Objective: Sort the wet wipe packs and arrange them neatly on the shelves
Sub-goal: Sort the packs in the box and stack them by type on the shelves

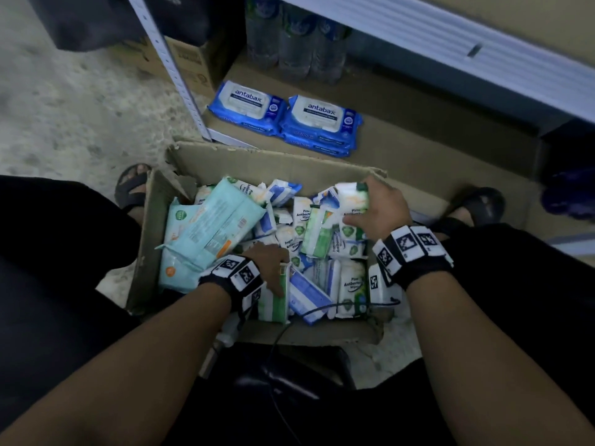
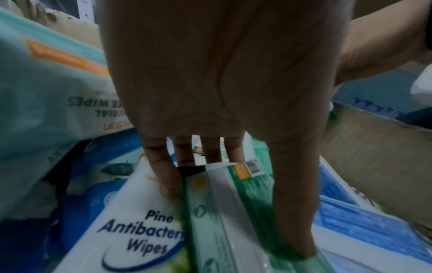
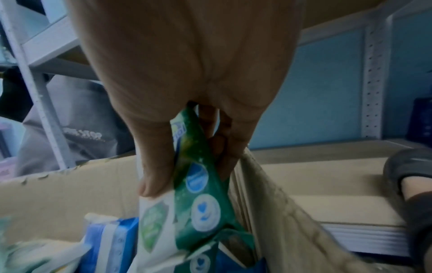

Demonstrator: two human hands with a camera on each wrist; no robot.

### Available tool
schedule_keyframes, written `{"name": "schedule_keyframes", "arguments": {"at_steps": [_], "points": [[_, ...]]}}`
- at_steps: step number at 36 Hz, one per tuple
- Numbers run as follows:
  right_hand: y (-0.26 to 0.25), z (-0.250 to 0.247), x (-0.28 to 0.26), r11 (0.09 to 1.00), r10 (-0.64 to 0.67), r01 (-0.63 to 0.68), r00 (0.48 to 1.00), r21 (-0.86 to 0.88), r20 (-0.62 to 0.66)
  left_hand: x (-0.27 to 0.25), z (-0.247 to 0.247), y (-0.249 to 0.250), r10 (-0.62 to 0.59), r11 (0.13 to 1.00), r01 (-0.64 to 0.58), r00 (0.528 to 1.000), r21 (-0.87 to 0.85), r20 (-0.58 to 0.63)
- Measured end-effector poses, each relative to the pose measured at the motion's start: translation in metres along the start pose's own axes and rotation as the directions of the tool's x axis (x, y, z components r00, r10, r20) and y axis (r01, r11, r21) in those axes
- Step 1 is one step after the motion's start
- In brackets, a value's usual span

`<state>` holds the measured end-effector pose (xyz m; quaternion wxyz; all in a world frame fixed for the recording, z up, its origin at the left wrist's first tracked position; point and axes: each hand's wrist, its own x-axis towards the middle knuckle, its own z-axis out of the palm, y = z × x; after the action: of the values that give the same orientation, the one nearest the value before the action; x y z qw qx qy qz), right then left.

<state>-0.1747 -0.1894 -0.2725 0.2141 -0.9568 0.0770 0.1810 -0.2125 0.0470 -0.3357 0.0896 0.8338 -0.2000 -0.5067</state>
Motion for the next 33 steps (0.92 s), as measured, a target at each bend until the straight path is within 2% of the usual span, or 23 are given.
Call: {"name": "schedule_keyframes", "arguments": {"at_steps": [4,6,8,13,16,19,22,26,31,33], "points": [[0.001,0.0,0.002,0.995,0.019,-0.015,0.999,0.1,-0.031,0.001,0.002,-0.001,-0.025,0.998,0.026,1.0,-0.058,0.018],[0.001,0.005,0.002,0.997,0.006,-0.005,1.0,0.081,-0.014,0.001,0.003,0.0,-0.016,0.994,0.016,1.0,-0.111,0.0],[0.002,0.01,0.003,0.999,0.006,-0.006,1.0,0.045,0.02,-0.001,0.0,0.0,0.006,0.991,-0.002,1.0,-0.131,0.031],[0.002,0.013,0.004,0.999,-0.002,0.005,0.998,-0.04,0.064,-0.007,-0.011,0.003,0.01,0.998,-0.006,0.997,-0.056,0.072],[0.0,0.016,0.004,0.999,0.003,-0.002,1.0,-0.054,0.02,-0.016,-0.024,-0.001,0.003,0.998,-0.002,1.0,-0.059,0.018],[-0.002,0.019,0.003,0.999,0.003,-0.005,0.999,-0.045,-0.038,-0.037,-0.049,-0.004,-0.049,0.998,0.045,0.992,-0.041,-0.115],[-0.003,0.021,0.003,0.999,-0.007,0.003,0.997,-0.045,-0.076,-0.06,-0.074,-0.011,-0.099,0.994,0.083,0.965,-0.078,-0.245],[-0.004,0.026,0.004,0.999,-0.026,0.023,0.994,-0.026,-0.108,-0.086,-0.097,-0.027,-0.217,0.964,0.137,0.902,-0.23,-0.373],[-0.011,0.037,0.001,0.996,-0.068,0.066,0.997,0.063,0.037,-0.105,-0.108,-0.05,-0.335,0.921,0.193,0.835,-0.338,-0.437],[-0.015,0.045,-0.001,0.994,-0.089,0.082,0.991,0.072,0.102,-0.105,-0.106,-0.057,-0.374,0.898,0.175,0.786,-0.403,-0.492]]}}
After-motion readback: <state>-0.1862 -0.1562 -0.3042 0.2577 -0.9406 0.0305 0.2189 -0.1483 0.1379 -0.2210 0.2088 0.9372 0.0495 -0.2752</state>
